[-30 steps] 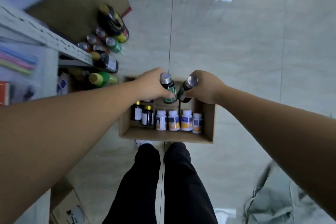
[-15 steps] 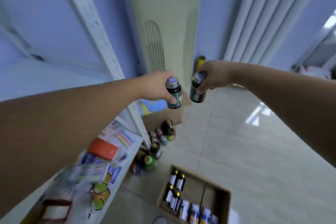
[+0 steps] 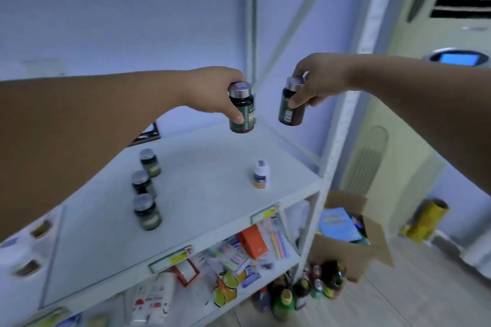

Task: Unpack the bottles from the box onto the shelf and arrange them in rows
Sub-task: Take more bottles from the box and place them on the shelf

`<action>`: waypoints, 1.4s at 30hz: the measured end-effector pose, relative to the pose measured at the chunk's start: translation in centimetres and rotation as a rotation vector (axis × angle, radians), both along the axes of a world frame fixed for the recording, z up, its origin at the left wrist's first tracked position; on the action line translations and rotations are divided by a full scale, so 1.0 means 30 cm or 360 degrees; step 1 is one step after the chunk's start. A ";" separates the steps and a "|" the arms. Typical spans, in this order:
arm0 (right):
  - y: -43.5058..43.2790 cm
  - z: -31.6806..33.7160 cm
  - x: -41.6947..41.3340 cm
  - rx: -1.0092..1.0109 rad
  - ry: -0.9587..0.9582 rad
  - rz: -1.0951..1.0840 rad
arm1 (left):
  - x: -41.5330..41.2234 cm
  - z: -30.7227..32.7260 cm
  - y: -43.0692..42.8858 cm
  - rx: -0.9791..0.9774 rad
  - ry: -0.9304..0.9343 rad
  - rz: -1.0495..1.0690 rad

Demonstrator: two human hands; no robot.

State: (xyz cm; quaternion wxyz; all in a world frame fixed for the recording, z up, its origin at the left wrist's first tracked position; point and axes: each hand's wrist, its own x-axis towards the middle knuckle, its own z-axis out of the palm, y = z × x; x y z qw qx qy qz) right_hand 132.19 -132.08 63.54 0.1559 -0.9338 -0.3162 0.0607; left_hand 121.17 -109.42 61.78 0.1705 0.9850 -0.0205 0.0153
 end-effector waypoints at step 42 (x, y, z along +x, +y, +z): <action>1.867 -0.807 0.267 -0.0266 0.0108 0.0950 | 0.071 -0.806 1.256 -0.0373 0.0280 0.0826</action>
